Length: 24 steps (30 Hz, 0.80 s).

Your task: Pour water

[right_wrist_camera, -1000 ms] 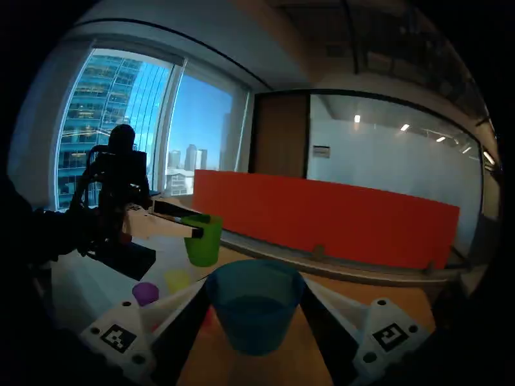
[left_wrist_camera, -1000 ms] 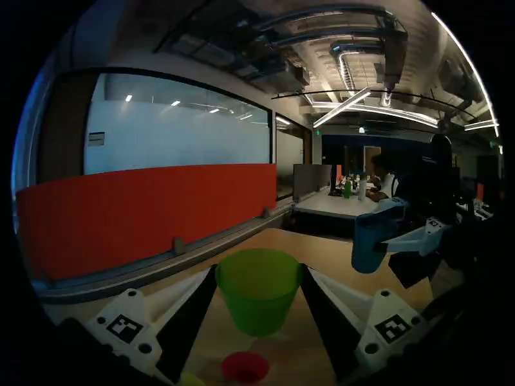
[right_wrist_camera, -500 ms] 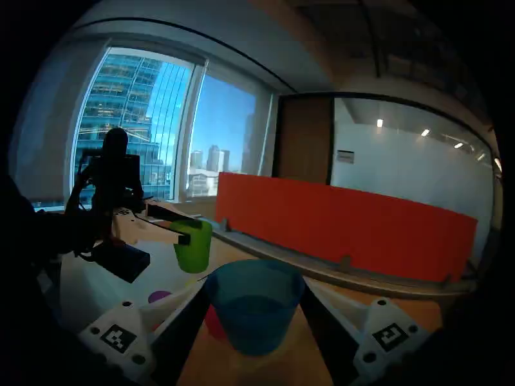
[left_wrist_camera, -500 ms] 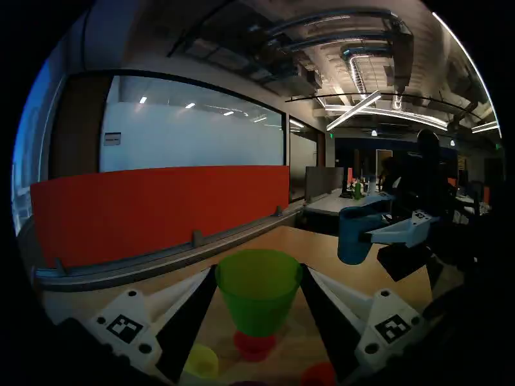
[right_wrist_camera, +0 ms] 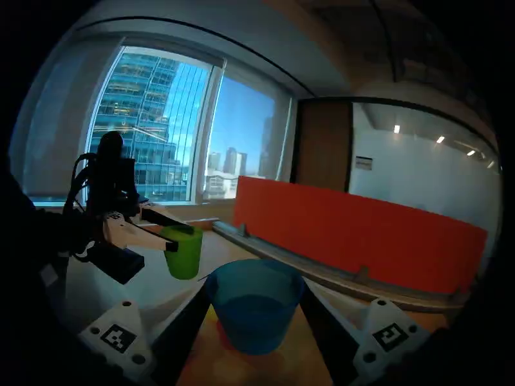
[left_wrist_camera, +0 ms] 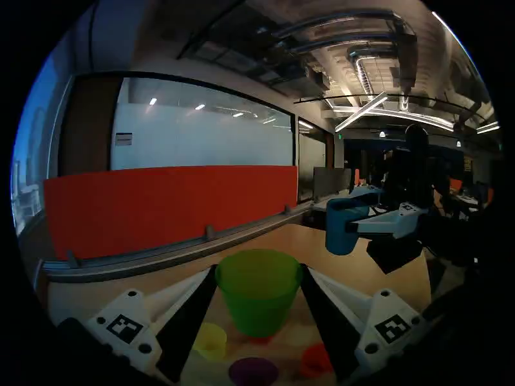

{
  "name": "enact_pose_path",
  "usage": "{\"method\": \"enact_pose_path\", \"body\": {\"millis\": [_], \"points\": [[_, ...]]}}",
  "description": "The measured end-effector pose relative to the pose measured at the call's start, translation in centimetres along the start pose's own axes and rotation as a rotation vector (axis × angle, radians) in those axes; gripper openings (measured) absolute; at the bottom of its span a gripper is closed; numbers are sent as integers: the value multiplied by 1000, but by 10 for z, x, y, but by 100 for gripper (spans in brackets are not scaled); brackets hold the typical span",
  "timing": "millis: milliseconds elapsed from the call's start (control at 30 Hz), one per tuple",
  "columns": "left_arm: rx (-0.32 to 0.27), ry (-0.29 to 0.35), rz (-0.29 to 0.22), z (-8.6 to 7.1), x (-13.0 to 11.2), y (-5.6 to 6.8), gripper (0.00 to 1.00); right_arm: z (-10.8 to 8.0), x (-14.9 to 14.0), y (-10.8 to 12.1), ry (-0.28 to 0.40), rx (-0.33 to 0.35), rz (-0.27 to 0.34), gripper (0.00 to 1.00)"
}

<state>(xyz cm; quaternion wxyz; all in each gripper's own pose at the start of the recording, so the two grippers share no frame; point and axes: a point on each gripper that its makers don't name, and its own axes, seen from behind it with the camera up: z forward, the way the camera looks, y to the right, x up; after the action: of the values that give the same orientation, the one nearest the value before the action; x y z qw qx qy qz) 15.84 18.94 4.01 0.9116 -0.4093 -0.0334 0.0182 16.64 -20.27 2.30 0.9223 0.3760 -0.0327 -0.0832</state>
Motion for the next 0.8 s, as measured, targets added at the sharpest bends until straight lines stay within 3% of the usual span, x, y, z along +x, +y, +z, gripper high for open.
{"method": "enact_pose_path", "body": {"millis": [400, 800], "points": [[-7, 0, 11, -18, -1, 6, 90, 15, 12, -11, 10, 56, -83, 92], [-36, -3, 29, -30, -8, 24, 90, 31, 28, -21, 22, 94, -203, 92]]}}
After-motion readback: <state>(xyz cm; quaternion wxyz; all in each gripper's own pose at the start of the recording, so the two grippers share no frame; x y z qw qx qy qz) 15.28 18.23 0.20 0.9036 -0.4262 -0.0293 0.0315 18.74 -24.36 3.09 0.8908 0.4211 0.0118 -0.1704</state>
